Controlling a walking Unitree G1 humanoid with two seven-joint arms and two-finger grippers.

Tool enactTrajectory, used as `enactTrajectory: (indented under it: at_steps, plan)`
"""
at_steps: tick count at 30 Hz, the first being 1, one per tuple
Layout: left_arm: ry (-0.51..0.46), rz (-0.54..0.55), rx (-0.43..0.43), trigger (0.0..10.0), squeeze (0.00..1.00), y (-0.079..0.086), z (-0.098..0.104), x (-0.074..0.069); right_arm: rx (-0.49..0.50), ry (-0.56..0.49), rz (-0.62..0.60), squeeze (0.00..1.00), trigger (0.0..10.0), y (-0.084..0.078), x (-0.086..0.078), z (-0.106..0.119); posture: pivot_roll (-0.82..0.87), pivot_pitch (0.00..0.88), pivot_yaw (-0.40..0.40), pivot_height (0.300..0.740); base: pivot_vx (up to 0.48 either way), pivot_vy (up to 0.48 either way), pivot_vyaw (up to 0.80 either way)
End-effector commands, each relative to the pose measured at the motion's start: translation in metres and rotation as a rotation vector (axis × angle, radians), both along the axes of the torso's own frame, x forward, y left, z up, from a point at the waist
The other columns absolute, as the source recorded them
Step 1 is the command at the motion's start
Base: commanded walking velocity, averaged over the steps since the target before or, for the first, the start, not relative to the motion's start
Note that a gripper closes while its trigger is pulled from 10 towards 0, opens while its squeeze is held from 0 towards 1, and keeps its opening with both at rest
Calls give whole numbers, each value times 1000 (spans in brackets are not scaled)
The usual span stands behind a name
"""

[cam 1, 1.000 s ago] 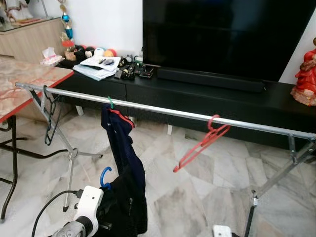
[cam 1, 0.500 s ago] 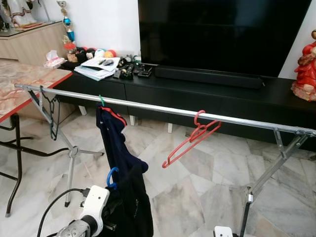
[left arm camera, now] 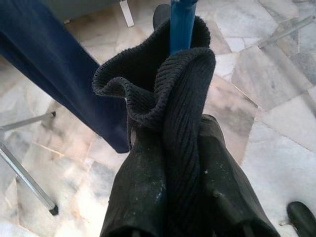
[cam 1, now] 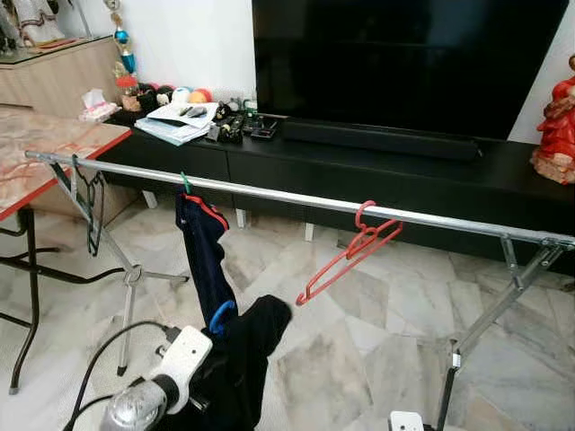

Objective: Hang hanger

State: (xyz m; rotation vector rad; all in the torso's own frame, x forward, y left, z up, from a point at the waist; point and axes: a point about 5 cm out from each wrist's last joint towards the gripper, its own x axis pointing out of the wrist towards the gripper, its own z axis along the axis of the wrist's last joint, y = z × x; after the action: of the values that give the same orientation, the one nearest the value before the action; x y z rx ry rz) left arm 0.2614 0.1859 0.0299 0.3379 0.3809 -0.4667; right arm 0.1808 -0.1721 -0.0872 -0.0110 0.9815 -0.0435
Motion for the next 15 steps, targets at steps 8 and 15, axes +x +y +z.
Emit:
enactTrajectory:
  at_steps: [8,15]
  plan:
    - [-78,151,-47,10000,0,8,12,20,-1,17,6,0,10000,0,-3,-2,114,0,4,740,0,0,0]
    - [-102,358,-81,10000,0,27,12,25,-1,21,9,0,10000,1,-5,-2,113,0,3,740,0,0,0]
